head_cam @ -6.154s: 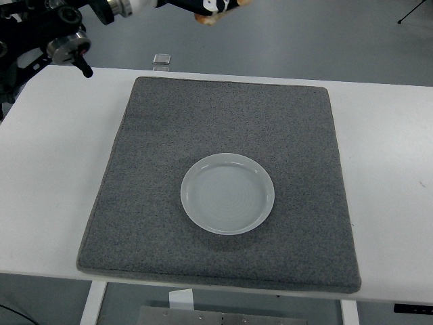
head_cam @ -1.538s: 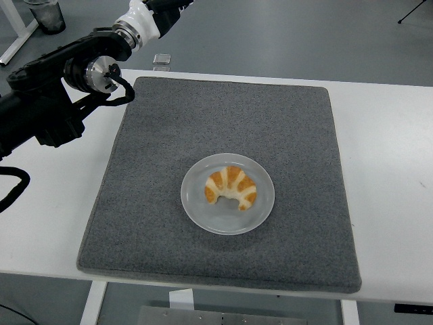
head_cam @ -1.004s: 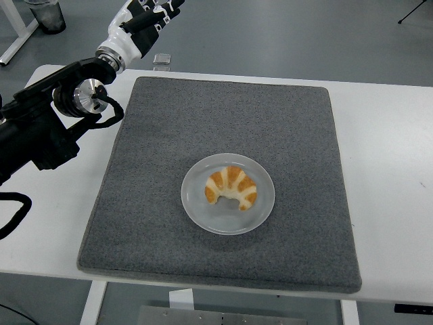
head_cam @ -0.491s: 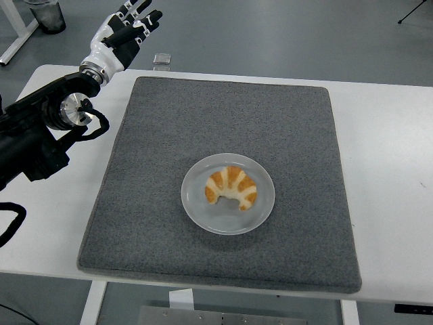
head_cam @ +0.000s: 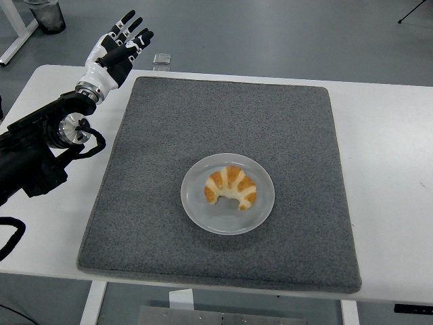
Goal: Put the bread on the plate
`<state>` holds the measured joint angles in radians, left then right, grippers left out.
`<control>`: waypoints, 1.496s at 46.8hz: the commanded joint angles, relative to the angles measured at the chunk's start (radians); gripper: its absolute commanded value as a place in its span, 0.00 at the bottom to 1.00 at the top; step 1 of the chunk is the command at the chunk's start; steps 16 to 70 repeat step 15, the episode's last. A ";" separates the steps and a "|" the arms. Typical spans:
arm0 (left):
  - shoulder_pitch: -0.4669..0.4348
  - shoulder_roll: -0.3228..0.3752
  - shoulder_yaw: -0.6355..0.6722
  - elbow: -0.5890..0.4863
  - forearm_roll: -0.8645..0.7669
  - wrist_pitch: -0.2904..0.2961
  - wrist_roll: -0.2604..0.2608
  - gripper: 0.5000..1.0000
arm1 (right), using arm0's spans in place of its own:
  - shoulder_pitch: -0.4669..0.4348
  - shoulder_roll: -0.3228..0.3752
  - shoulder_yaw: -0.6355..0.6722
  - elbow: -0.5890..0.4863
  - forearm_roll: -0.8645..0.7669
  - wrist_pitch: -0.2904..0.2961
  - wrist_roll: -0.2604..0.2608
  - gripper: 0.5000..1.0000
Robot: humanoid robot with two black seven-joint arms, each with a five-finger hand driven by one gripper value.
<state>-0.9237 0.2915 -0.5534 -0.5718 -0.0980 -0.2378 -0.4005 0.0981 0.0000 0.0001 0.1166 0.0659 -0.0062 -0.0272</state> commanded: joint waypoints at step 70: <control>0.002 0.000 -0.002 0.000 0.000 0.000 0.000 0.98 | 0.002 0.000 -0.003 0.002 -0.002 0.000 0.003 0.90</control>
